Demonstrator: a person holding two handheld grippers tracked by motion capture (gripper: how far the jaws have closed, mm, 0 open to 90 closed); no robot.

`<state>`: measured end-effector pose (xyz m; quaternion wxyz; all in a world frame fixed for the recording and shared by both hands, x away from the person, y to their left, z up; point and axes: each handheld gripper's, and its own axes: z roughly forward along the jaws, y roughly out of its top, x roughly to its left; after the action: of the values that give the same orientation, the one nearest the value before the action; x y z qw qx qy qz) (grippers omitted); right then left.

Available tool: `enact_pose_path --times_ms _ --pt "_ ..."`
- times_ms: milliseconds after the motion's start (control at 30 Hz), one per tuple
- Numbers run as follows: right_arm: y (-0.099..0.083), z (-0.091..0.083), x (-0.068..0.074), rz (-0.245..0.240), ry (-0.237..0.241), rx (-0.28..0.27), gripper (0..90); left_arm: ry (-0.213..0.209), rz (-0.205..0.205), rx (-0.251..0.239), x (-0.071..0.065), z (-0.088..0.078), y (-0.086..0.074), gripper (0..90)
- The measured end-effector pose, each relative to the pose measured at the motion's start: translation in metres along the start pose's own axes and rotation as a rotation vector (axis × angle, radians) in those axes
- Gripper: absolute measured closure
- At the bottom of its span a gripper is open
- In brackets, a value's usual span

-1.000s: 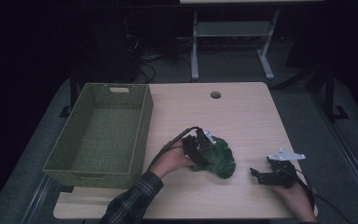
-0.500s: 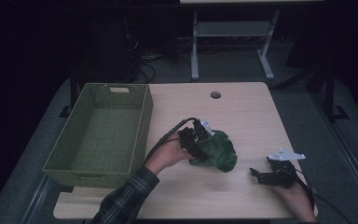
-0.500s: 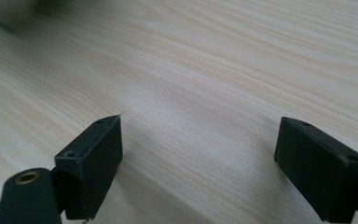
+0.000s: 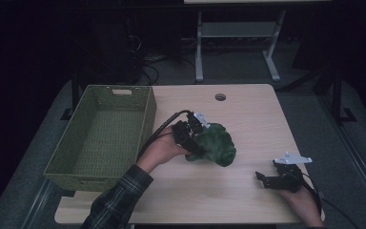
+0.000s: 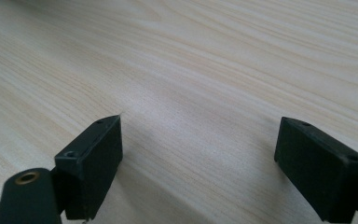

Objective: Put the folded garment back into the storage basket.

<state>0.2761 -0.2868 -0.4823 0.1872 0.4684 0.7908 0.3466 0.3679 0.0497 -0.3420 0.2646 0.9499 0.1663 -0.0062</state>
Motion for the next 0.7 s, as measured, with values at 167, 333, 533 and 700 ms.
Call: enact_pose_path --times_ms 167,333,533,700 --pt "0.0 0.0 0.0 0.0 0.0 0.001 14.5 0.034 -0.019 -0.02 0.006 -0.016 -0.005 64.1" --pt "0.0 0.0 0.0 0.001 0.002 0.003 13.8 0.067 -0.031 -0.025 0.012 -0.033 -0.011 64.0" --pt "0.0 0.001 0.0 0.002 0.0 0.005 11.2 0.103 -0.059 -0.042 0.02 -0.055 -0.023 64.0" --pt "0.0 0.001 0.0 -0.001 -0.003 0.01 9.7 0.148 -0.098 -0.05 0.026 -0.074 -0.035 63.9"
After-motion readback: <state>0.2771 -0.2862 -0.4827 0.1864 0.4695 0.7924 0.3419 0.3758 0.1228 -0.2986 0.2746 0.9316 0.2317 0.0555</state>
